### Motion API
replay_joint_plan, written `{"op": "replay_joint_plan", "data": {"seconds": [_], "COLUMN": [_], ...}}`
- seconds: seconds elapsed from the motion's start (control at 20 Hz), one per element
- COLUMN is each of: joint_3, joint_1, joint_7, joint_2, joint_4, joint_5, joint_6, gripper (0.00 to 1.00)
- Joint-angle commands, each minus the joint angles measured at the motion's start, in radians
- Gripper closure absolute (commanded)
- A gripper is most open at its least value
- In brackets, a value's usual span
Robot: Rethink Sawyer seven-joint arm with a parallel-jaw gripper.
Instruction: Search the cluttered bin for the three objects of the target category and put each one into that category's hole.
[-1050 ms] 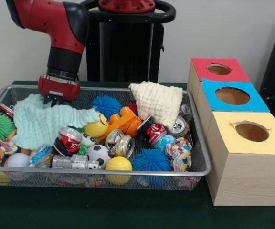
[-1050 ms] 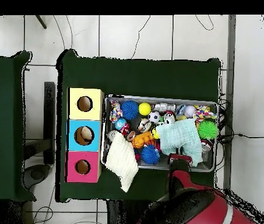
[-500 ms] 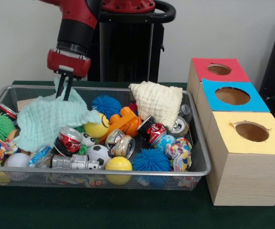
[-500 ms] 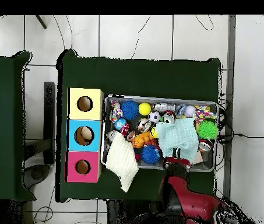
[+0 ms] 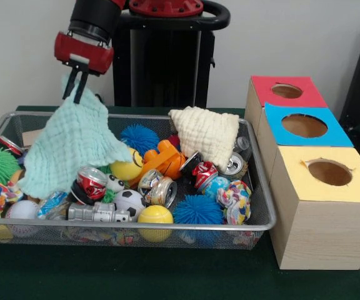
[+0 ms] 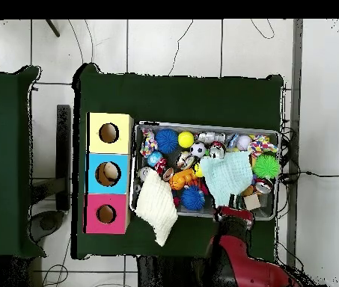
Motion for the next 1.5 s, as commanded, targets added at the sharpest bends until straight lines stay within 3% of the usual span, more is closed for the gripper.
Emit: {"op": "replay_joint_plan", "data": {"seconds": [0.05, 0.35, 0.55, 0.8, 1.0, 1.05, 1.1, 1.15, 1.2, 1.3, 1.5], "joint_3": [0.012, -0.005, -0.008, -0.02, -0.041, -0.053, -0.043, -0.052, -0.035, -0.036, -0.079], "joint_1": [0.076, 0.16, 0.21, 0.26, 0.278, 0.298, 0.262, 0.275, 0.228, 0.226, 0.27], "joint_7": [0.191, 0.2, 0.204, 0.186, 0.18, 0.18, 0.192, 0.193, 0.204, 0.203, 0.205], "joint_2": [-0.069, -0.12, -0.248, -0.435, -0.504, -0.505, -0.477, -0.471, -0.409, -0.382, -0.241], "joint_4": [0.088, 0.154, 0.219, 0.272, 0.29, 0.291, 0.292, 0.293, 0.275, 0.261, 0.241], "joint_5": [0.11, 0.18, 0.202, 0.232, 0.238, 0.25, 0.223, 0.231, 0.208, 0.214, 0.271], "joint_6": [0.091, 0.107, 0.186, 0.367, 0.439, 0.44, 0.404, 0.401, 0.352, 0.34, 0.223], "gripper": [1.0, 1.0, 1.0, 1.0, 1.0, 1.0, 1.0, 1.0, 1.0, 1.0, 1.0]}}
